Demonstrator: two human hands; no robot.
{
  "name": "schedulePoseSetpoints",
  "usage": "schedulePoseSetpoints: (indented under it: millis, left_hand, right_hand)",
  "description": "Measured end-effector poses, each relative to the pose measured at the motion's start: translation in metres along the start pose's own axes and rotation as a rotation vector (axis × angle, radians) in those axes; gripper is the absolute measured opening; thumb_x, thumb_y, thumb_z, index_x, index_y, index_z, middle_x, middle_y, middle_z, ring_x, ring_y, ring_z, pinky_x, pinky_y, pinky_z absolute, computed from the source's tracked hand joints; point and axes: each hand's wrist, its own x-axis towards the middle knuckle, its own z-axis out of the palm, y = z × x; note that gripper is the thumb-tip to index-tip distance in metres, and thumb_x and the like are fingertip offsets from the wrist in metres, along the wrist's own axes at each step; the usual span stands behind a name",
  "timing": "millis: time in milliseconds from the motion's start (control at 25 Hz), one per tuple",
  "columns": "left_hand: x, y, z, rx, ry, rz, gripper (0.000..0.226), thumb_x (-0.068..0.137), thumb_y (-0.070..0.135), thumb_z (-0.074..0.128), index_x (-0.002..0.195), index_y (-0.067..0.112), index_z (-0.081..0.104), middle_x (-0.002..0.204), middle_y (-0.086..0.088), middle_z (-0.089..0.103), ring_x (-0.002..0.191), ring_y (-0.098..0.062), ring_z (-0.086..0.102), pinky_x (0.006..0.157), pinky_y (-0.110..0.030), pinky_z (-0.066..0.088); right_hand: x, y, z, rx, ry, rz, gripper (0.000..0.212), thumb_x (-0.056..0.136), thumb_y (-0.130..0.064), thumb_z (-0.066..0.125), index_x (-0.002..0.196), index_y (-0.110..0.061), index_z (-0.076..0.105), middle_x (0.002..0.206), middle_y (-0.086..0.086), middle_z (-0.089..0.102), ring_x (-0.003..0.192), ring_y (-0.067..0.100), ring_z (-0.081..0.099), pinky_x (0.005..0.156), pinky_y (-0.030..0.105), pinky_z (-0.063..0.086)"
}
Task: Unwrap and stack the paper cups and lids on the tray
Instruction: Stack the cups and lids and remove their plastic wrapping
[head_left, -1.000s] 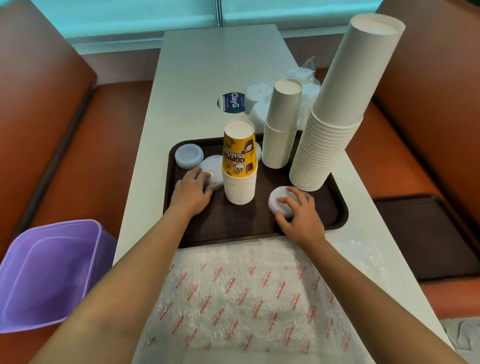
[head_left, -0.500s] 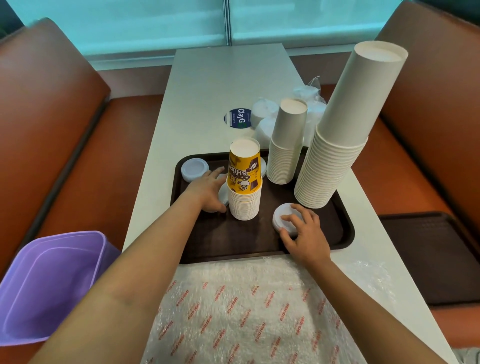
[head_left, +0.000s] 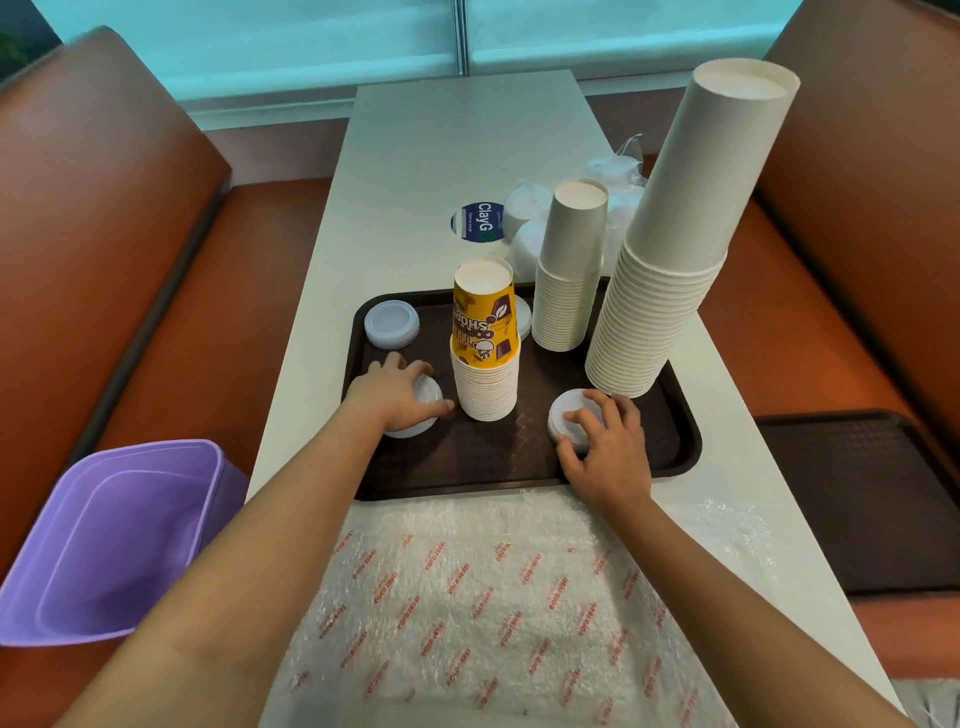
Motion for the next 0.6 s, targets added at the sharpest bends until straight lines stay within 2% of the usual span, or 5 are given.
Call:
schedulePoseSetpoints:
  millis: [160,320,440,600]
  left_hand:
    - [-0.034,0.009,0.015,-0.068,-0.026,-0.084,0.086,0.074,0.059,0.068,0.144,0.034,0.026,0.148,-0.007,0.025,0.134,-0.033,0.028,0.100,-0.045,0.040]
    - [-0.052,0.047,0.029,-0.200,0.055,-0.242,0.097,0.072,0.057,0.071,0.146,0.023,0.018,0.147,-0.009,0.029,0.134,-0.033,0.030,0.099,-0.044,0.042]
    - [-0.059,0.080,0.035,-0.288,0.104,-0.352,0.105,0.069,0.066,0.068,0.145,0.013,0.018,0.148,-0.010,0.029,0.136,-0.032,0.029,0.100,-0.042,0.042]
    - [-0.062,0.109,0.036,-0.405,0.122,-0.390,0.105,0.071,0.072,0.060,0.146,0.013,0.017,0.148,-0.013,0.027,0.136,-0.033,0.027,0.100,-0.043,0.041]
  right_hand:
    - [-0.004,0.004,-0.006,-0.016,-0.032,-0.011,0.038,0.079,-0.035,0.057,0.108,-0.012,0.063,0.136,0.006,0.051,0.128,0.031,0.034,0.101,0.044,0.038]
    - [-0.006,0.014,-0.013,0.006,-0.033,0.054,0.034,0.080,-0.026,0.068,0.109,-0.012,0.060,0.139,0.005,0.046,0.129,0.028,0.029,0.098,0.040,0.040]
    - [-0.006,0.020,-0.020,0.022,-0.012,0.072,0.033,0.080,-0.022,0.068,0.109,-0.010,0.060,0.139,0.006,0.046,0.129,0.028,0.029,0.098,0.039,0.038]
    - [-0.007,0.029,-0.023,0.005,-0.004,0.041,0.034,0.079,-0.024,0.069,0.109,-0.010,0.062,0.136,0.007,0.050,0.127,0.030,0.033,0.097,0.041,0.036]
